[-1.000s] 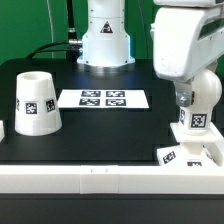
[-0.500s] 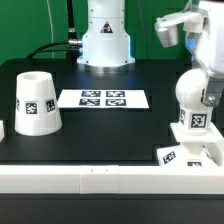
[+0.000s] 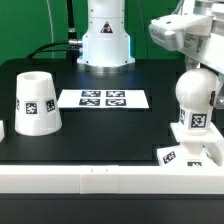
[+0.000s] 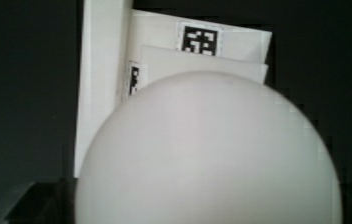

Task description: Assemble lamp

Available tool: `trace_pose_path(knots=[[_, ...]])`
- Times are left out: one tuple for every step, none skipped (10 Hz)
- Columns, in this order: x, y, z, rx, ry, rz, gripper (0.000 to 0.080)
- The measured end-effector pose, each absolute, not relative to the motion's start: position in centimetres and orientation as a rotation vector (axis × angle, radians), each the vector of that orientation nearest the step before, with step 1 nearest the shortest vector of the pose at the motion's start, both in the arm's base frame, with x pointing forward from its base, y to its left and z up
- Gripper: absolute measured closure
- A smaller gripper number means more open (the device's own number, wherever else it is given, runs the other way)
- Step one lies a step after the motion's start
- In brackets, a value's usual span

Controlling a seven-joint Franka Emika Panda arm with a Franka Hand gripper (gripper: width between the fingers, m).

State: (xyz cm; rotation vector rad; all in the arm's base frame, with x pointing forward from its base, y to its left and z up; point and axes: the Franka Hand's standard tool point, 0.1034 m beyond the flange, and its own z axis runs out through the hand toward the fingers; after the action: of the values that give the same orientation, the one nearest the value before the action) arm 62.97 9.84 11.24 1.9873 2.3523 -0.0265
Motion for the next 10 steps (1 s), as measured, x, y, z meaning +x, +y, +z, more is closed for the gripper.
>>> trace_pose_path(knots=[[62.97, 9.82, 11.23, 2.002, 2.340, -0.026, 0.0101], [62.98, 9.79, 11.23, 2.003, 2.339, -0.026, 0.0227], [62.98, 9.75, 11.23, 2.003, 2.339, -0.026, 0.0223], [62.98, 9.74, 11.23, 2.004, 2.338, -0.026, 0.0223], [62.99, 9.74, 11.23, 2.008, 2.335, -0.026, 0.0223], [62.99, 9.73, 11.23, 2.037, 2.309, -0.024, 0.0223], [62.95, 9.70, 11.22, 2.079, 2.278, -0.022, 0.0223], [62.91, 9.54, 11.23, 2.187, 2.184, -0.021, 0.0223], [62.83, 9.52, 11.22, 2.292, 2.081, -0.022, 0.0223], [62.73, 9.47, 11.23, 2.453, 1.918, -0.030, 0.0223]])
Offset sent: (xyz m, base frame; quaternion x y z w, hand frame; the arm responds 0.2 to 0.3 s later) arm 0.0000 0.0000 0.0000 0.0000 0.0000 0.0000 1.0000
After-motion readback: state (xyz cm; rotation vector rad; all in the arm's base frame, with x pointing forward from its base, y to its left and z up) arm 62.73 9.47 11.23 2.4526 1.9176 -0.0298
